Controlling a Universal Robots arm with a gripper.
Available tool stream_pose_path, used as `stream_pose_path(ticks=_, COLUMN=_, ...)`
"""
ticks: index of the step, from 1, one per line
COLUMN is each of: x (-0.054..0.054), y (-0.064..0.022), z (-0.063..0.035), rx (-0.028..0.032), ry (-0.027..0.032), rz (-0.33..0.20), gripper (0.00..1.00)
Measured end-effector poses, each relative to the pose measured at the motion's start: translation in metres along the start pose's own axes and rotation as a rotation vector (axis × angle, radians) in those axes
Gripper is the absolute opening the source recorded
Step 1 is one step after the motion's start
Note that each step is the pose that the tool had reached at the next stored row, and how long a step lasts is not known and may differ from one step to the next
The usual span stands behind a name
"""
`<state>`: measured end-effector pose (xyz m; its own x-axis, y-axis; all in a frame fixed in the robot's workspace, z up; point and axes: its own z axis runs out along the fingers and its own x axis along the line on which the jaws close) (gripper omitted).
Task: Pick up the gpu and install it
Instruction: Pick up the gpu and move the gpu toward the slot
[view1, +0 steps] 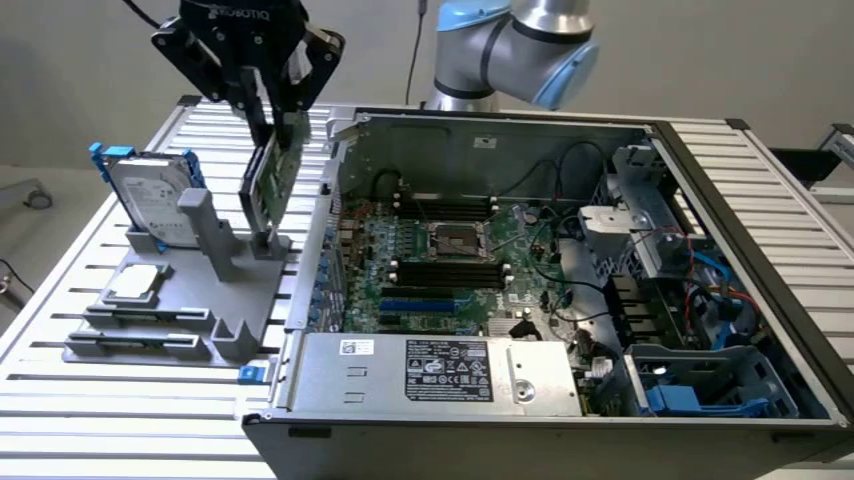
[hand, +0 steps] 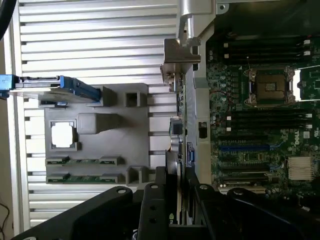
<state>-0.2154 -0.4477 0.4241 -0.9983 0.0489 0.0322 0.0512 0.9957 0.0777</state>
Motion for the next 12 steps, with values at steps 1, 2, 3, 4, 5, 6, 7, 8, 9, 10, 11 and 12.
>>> stream_pose_path(ticks=1, x=-0.005, y=0.0003, z=-0.0023, rx=-0.0013, ry=0.0001, rz=0.000, gripper=0.26)
stream_pose_path(ticks=2, x=-0.009, y=0.0004, z=-0.0032, rx=-0.0024, ry=0.0002, rz=0.000, gripper=0.26)
stream_pose_path(ticks=3, x=-0.014, y=0.0004, z=-0.0034, rx=-0.0033, ry=0.0004, rz=0.000, gripper=0.26)
stream_pose_path(ticks=4, x=-0.018, y=0.0005, z=-0.0036, rx=-0.0036, ry=0.0007, rz=0.000, gripper=0.26)
stream_pose_path(ticks=5, x=-0.023, y=0.0007, z=-0.0035, rx=-0.0036, ry=0.0009, rz=0.000, gripper=0.26)
stream_pose_path(ticks=6, x=-0.027, y=0.0008, z=-0.0027, rx=-0.0037, ry=0.0008, rz=0.000, gripper=0.26)
stream_pose_path(ticks=7, x=-0.032, y=0.0009, z=-0.0014, rx=-0.0036, ry=0.0009, rz=0.000, gripper=0.26)
stream_pose_path(ticks=8, x=-0.037, y=0.0010, z=0.0002, rx=-0.0037, ry=0.0008, rz=0.000, gripper=0.26)
stream_pose_path(ticks=9, x=-0.041, y=0.0011, z=0.0019, rx=-0.0037, ry=0.0008, rz=0.000, gripper=0.26)
stream_pose_path(ticks=10, x=-0.046, y=0.0012, z=0.0035, rx=-0.0036, ry=0.0008, rz=0.000, gripper=0.26)
stream_pose_path(ticks=11, x=-0.050, y=0.0013, z=0.0052, rx=-0.0034, ry=0.0008, rz=0.000, gripper=0.26)
stream_pose_path(ticks=12, x=-0.055, y=0.0013, z=0.0069, rx=-0.0031, ry=0.0008, rz=0.000, gripper=0.26)
